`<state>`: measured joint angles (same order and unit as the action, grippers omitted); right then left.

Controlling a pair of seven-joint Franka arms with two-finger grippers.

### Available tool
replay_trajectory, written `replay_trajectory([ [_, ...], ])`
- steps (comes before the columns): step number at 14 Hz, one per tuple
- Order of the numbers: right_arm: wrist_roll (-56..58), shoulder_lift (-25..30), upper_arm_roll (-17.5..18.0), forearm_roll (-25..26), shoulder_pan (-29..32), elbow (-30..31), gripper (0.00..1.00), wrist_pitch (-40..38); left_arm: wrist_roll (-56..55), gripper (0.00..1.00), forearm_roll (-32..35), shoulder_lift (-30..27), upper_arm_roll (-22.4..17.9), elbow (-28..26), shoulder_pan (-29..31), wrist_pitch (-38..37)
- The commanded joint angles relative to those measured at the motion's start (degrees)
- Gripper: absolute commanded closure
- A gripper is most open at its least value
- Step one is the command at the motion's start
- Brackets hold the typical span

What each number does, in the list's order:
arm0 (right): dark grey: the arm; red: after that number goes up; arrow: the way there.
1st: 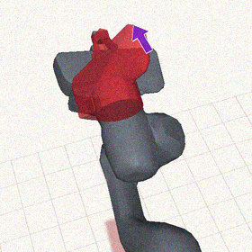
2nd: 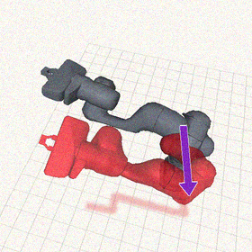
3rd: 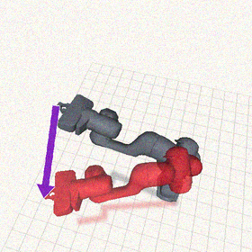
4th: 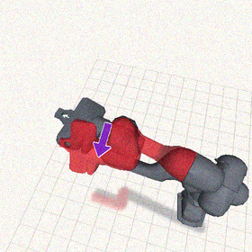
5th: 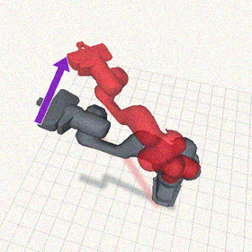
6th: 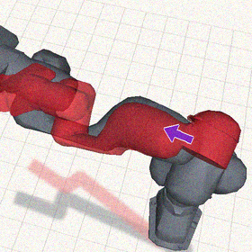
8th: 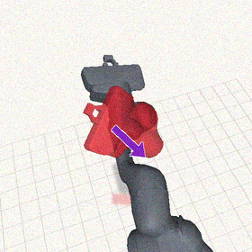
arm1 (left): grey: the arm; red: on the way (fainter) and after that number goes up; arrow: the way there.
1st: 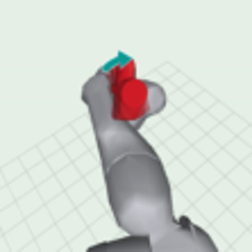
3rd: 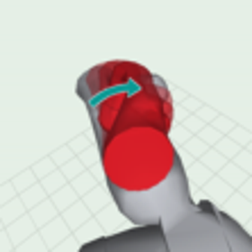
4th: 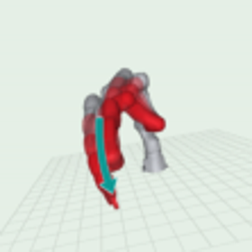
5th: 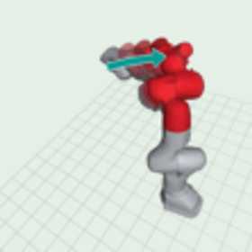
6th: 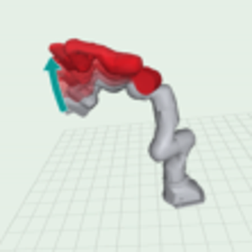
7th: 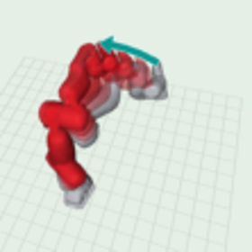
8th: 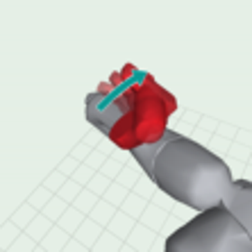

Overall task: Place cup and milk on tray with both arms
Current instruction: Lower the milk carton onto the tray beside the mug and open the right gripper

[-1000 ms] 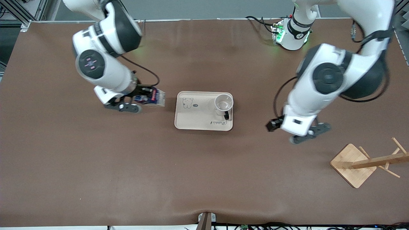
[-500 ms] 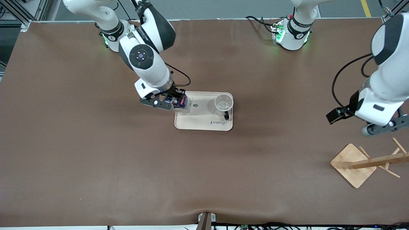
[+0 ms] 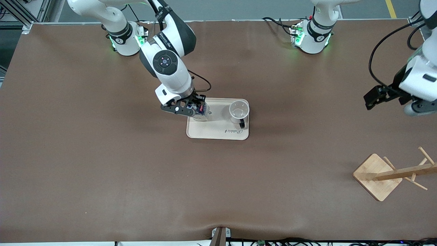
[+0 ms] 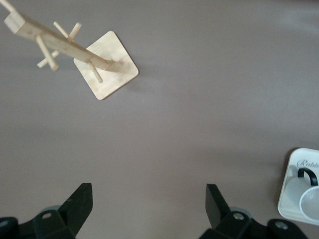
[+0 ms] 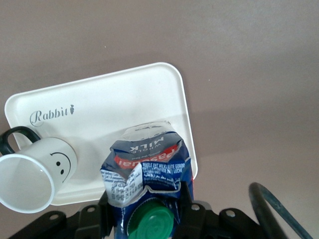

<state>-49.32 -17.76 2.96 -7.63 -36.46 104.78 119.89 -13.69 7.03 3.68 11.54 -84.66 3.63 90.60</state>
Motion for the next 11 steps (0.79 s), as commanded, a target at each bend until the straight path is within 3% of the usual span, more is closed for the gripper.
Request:
replay_trajectory([
  [1,-3.1,0.9,-0.8,0.7,-1.1,0.9,0.43,0.2,2.9,0.0,-1.8,-7.6,-5.1,-7.3,-3.8,0.3],
  [2,-3.4,0.9,-0.8,0.9,-1.2,1.0,0.33,0.2,3.5,0.0,-2.0,-8.8,-5.2,-8.3,-3.9,0.3],
  [5,-3.5,0.8,-0.8,0.9,-1.6,1.0,0.27,0.2,3.4,0.0,-2.3,-9.8,-5.2,-8.9,-4.7,0.2],
  [6,-3.5,0.7,-0.8,0.9,-1.6,0.9,0.08,0.2,3.1,0.0,-2.5,-9.5,-5.1,-8.6,-4.4,0.2],
  [7,-3.5,0.8,-0.9,1.0,-1.5,0.9,0.0,0.2,3.2,0.0,-3.2,-9.3,-5.1,-8.6,-4.1,0.2],
  [11,-3.5,0.9,-0.9,1.3,-1.3,0.4,0.0,-0.4,3.5,0.0,-4.7,-8.7,-5.2,-8.6,-3.9,0.5],
])
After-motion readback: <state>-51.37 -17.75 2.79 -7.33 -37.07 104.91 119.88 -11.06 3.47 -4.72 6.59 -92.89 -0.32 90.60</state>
